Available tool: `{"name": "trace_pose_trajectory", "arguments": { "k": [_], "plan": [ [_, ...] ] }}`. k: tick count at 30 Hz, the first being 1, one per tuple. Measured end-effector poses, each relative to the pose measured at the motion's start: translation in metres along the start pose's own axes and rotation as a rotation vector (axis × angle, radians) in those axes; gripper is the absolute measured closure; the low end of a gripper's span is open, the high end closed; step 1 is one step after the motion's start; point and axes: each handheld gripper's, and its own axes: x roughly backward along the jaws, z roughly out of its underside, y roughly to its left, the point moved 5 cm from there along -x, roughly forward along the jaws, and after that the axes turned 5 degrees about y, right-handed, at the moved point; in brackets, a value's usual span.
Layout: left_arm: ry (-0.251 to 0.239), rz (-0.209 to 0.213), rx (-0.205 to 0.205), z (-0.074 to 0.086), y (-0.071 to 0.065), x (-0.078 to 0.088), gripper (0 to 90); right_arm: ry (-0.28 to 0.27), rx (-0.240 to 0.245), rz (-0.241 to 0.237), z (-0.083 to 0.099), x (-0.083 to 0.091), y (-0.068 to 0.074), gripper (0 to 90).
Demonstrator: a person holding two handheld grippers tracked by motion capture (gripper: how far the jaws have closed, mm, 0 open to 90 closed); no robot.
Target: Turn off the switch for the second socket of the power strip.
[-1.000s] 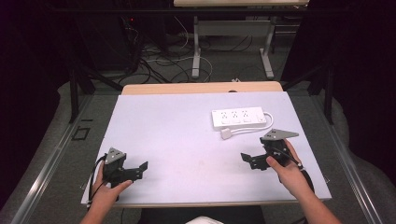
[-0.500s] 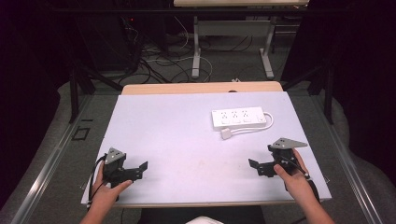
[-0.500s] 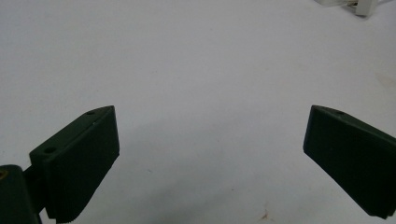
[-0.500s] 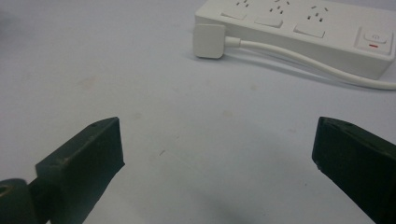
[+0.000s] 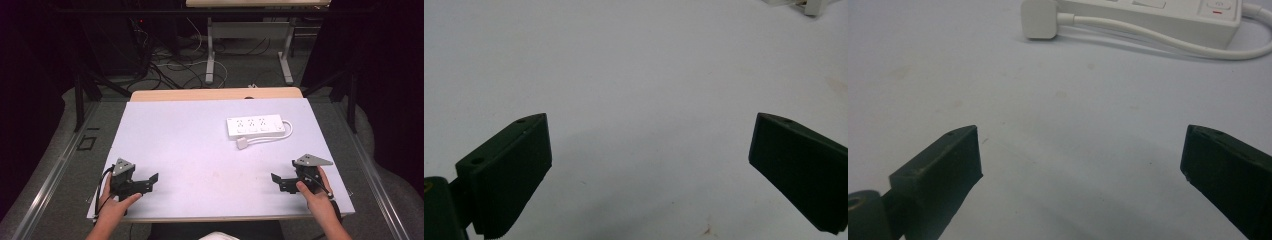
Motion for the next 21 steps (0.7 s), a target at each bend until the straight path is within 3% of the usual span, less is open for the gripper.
{"name": "trace_pose_trajectory", "arguments": {
  "k": [12,21],
  "plan": [
    [0.0,0.002,-0.001,0.0,0.0,0.0,3.6,0.01,-0.021,0.04,0.011,-0.004,-0.011,2.6],
    [-0.005,-0.002,-0.002,0.0,0.001,0.001,3.6,0.032,-0.02,0.042,0.014,-0.009,-0.01,2.6]
  ]
}}
